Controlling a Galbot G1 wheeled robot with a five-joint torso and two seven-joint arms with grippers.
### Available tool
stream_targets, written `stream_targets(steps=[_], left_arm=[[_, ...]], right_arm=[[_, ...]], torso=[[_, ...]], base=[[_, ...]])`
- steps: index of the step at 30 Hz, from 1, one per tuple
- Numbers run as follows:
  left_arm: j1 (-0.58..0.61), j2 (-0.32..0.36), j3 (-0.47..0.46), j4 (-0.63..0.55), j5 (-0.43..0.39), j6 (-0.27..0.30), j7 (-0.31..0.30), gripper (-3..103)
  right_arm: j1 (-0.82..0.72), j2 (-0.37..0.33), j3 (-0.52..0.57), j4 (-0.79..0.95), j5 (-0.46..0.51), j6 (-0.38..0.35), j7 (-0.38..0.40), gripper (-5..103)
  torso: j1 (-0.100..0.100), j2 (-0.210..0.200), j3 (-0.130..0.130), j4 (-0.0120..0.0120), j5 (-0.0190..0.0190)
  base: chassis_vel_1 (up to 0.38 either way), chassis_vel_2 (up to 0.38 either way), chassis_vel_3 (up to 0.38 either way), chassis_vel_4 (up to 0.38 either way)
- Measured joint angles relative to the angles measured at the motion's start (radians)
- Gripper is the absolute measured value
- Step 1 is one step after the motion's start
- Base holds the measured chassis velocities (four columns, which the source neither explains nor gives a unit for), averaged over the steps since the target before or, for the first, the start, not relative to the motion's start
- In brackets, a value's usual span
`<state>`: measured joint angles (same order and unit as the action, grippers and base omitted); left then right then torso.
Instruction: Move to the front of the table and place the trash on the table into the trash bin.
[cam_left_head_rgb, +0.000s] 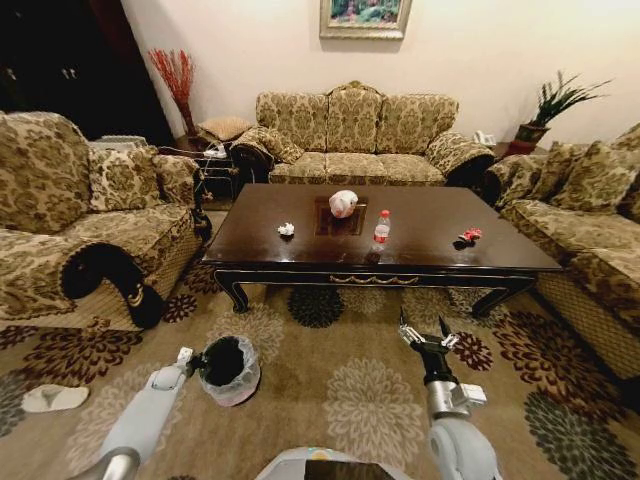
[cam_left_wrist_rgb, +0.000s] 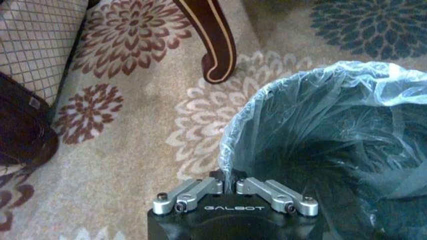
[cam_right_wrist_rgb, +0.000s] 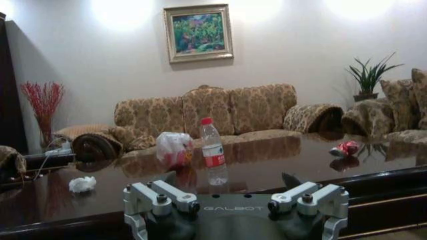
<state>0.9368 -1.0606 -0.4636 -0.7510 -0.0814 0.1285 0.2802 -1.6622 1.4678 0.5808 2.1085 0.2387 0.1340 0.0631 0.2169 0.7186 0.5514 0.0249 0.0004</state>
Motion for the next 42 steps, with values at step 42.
stream_targets(steps=[42], left_arm=[[0.777,-0.16,-0.715,-1.269,-0.487,0.087,-0.181,3]], right_arm=[[0.112,-0.06,-0.011,0.035,0.103,-0.016,-0.05,100]], torso=[[0.0,0.0,0.0,-0.0002,-0.0001]], base=[[0.0,0.0,0.0,0.0]])
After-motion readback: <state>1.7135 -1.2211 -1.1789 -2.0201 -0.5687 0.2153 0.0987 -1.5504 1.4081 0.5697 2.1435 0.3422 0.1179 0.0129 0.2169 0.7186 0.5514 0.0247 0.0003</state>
